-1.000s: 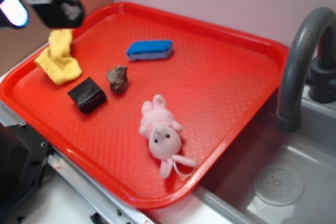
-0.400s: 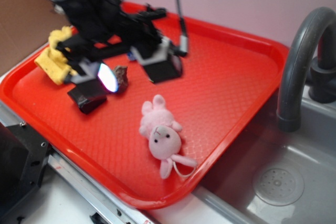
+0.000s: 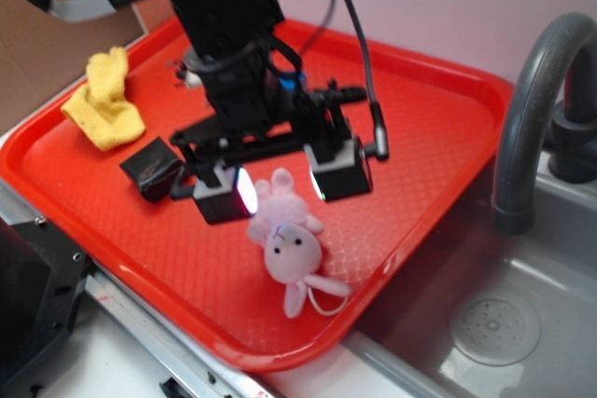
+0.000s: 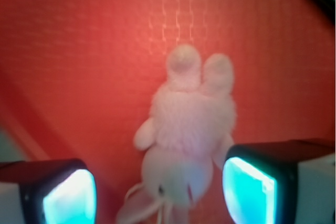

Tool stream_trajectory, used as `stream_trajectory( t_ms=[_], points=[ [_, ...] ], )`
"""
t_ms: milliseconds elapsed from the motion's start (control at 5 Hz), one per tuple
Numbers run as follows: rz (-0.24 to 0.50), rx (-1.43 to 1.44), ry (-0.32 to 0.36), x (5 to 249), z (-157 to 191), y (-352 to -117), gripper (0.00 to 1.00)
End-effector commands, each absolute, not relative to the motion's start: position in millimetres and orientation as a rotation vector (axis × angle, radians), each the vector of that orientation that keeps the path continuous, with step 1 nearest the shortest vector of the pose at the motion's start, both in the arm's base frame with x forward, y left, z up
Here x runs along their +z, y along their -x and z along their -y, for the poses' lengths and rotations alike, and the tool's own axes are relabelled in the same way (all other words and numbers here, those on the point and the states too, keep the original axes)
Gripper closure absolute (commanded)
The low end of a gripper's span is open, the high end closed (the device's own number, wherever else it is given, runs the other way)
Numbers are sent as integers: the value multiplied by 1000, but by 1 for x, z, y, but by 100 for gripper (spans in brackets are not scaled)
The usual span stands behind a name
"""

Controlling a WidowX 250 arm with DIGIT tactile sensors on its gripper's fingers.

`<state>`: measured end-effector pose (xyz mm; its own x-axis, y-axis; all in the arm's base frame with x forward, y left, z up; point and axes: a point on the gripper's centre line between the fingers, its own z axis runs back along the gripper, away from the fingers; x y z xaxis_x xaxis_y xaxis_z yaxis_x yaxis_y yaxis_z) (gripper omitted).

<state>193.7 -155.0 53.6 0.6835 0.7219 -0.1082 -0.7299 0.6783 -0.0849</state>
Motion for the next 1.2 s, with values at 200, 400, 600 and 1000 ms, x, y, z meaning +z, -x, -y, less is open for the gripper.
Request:
stream_trajectory(
  t_ms=[200, 400, 600, 1000],
  points=[
    [-86, 842, 57, 5, 155, -211, 21],
    [-86, 811, 70, 9, 154, -211, 100],
    [-90, 725, 124, 42, 137, -214, 100],
    [35, 430, 204, 137, 97, -218, 100]
  ],
)
